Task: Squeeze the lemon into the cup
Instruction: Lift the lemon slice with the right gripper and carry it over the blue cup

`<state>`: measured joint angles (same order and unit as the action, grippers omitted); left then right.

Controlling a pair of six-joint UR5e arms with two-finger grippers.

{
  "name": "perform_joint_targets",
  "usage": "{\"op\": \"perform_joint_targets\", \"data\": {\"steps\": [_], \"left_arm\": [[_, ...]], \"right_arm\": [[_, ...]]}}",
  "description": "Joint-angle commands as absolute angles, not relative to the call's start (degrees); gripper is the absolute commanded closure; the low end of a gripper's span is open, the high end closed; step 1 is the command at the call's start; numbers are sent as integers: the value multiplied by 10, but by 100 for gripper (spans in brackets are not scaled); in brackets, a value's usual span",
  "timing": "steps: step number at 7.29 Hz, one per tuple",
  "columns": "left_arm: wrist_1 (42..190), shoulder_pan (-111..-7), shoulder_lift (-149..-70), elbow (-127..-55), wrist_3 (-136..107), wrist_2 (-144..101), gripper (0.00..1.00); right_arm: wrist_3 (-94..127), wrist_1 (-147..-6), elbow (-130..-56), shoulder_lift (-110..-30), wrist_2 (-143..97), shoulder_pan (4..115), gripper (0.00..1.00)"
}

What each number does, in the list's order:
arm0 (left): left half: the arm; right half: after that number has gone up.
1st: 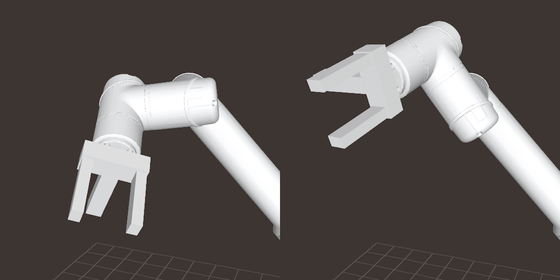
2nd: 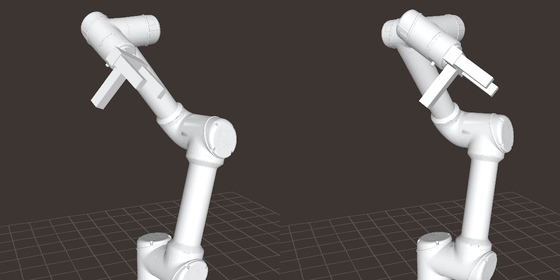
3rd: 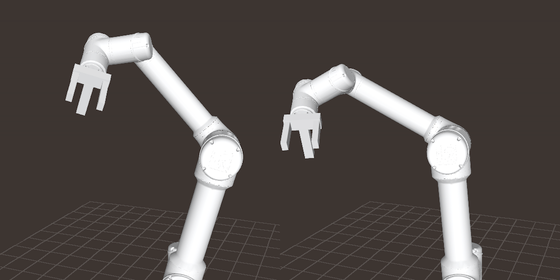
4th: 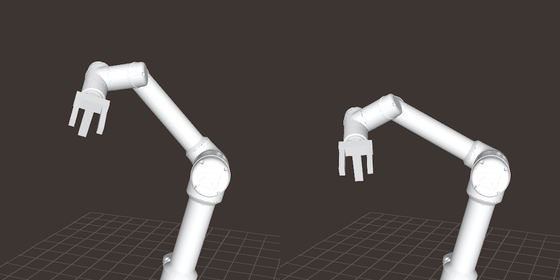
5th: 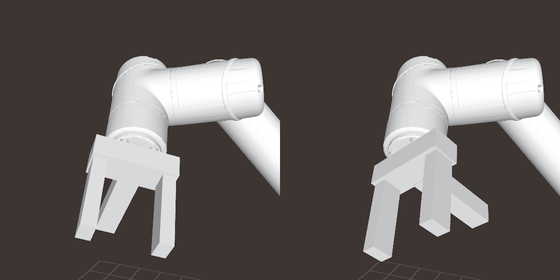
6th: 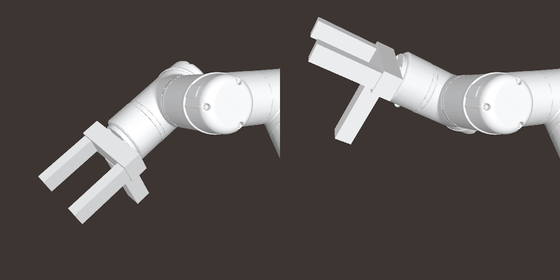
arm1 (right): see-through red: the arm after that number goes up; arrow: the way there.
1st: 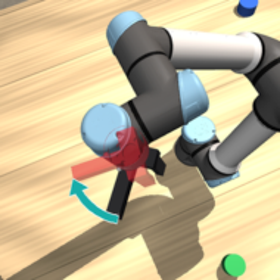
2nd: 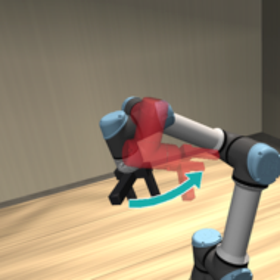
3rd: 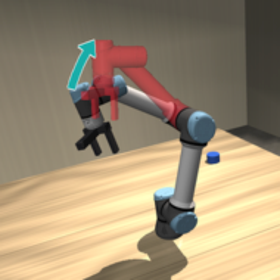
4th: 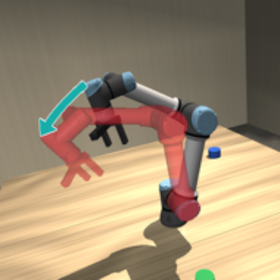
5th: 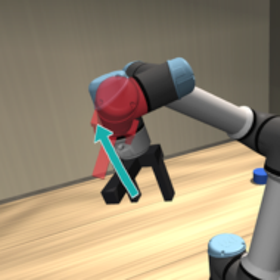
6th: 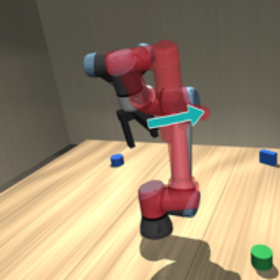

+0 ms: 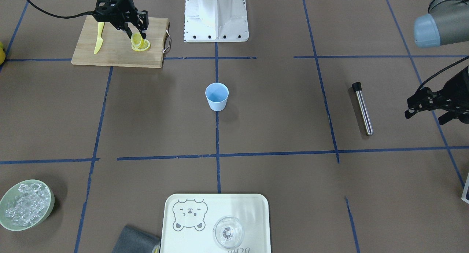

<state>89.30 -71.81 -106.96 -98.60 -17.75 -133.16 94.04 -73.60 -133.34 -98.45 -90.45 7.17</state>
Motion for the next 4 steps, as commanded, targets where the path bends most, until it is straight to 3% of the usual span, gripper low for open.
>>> {"op": "perform_joint_targets", "data": {"steps": [1,3,4], "left_arm": [[893,-718,-1070,-987,-178,-1332,0],[893,-718,-1070,-987,-178,-1332,0],[893,-718,-1070,-988,-178,-1332,0]], "right_arm": [[939,-737,-1337,-959,-945,116,48],[936,-759,-1321,-897,-968,151,48],[933,-824,-1315,-826,-973,176,48]]}}
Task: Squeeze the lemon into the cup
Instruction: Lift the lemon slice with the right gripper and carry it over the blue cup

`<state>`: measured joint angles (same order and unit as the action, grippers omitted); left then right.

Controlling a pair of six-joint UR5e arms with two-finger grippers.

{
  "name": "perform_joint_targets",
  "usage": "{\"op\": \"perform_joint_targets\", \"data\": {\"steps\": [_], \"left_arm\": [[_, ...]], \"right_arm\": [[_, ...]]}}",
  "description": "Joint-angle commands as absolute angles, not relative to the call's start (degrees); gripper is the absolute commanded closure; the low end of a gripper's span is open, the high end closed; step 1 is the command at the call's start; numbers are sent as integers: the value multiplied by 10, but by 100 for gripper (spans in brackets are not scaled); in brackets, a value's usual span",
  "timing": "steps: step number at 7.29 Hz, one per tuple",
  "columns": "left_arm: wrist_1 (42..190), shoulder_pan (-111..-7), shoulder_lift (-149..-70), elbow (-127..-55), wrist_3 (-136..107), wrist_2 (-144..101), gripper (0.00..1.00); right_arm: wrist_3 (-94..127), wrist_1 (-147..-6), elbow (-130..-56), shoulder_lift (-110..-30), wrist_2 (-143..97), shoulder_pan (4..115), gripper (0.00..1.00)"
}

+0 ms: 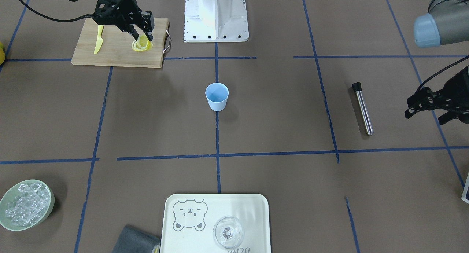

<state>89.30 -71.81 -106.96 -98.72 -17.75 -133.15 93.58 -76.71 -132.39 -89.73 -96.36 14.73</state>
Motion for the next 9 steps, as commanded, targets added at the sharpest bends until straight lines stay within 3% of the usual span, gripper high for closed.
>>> {"op": "perform_joint_targets", "data": {"steps": [1,2,5,7,9], "left_arm": [[893,-718,-1070,-987,-178,-1332,0],[893,-718,-1070,-987,-178,-1332,0],[893,-718,-1069,-986,-178,-1332,0],[893,-718,-1069,-986,-178,-1332,0],[894,-718,-1070,-986,-188,-1332,0]], "right_arm": [[933,-901,-1294,-730,-976,203,48],[924,-958,-1252,-638,-973,221,48],[894,-957,-1104,-498,-969,250,48],[892,-945,-1016,-436,-967,255,48],[891,-886,-953,-432,-966,255,48]]}}
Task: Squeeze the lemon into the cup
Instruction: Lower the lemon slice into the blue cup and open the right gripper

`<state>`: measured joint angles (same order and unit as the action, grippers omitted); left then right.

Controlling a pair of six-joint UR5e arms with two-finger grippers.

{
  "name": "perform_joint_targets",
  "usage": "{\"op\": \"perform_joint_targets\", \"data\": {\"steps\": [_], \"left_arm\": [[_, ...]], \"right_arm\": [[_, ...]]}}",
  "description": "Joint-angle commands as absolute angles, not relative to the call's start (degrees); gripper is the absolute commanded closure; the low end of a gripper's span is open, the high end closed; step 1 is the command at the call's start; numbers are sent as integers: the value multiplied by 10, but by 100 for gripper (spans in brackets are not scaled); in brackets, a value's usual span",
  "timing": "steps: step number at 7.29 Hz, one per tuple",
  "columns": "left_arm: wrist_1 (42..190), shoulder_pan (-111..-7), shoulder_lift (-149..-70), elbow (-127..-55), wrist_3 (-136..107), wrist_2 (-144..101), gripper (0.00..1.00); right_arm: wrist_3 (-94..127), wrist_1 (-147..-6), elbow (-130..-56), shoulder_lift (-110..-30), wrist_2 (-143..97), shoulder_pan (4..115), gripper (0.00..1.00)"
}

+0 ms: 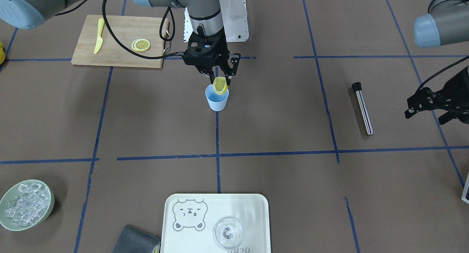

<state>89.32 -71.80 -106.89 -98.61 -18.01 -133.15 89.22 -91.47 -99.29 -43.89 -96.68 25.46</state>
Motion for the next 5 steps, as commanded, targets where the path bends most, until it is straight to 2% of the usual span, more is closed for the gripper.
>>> {"op": "perform_joint_targets", "data": {"steps": [1,5], "left_arm": [[895,-717,-1070,-986,-208,-1331,0],[895,-717,-1070,-986,-207,-1331,0]], "right_arm": [[890,-888,-950,-433,-968,255,48],[891,-933,-974,-444,-985,255,47]]}}
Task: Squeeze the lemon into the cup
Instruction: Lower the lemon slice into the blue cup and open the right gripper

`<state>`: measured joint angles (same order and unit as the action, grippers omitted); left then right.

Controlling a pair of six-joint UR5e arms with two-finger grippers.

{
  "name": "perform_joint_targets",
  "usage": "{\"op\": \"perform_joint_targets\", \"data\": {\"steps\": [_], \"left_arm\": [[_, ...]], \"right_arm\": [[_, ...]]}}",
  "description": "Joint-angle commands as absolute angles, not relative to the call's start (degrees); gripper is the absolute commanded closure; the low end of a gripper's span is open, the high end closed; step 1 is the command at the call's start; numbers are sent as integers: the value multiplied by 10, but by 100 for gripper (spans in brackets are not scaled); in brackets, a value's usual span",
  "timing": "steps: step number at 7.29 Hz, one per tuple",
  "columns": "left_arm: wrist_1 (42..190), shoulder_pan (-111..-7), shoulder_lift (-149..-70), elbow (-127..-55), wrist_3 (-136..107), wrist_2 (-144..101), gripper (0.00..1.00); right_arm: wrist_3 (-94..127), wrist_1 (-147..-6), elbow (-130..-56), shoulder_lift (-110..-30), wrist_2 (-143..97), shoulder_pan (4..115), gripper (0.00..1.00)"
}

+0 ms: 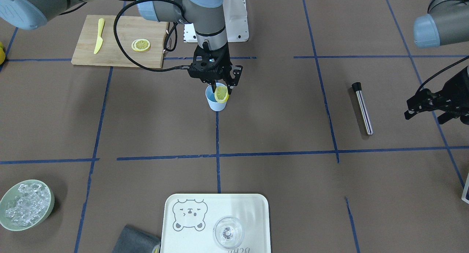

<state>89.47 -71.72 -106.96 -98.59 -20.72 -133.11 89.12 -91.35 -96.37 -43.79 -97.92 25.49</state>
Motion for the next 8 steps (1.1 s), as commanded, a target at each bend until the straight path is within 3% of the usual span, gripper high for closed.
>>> {"op": "perform_joint_targets", "data": {"steps": [1,4,5,8], "left_arm": [[895,-717,-1070,-986,-208,-1332,0],[895,-717,-1070,-990,-208,-1332,0],[895,-718,-1070,-990,-208,-1332,0],[895,-718,-1070,-990,-208,-1332,0]], "right_arm": [[891,-937,-976,-447,-988,254,46],[891,-942,-981,-452,-993,254,46],[891,-942,-981,-452,-992,254,42],[891,-942,-981,-448,-992,254,7]]}}
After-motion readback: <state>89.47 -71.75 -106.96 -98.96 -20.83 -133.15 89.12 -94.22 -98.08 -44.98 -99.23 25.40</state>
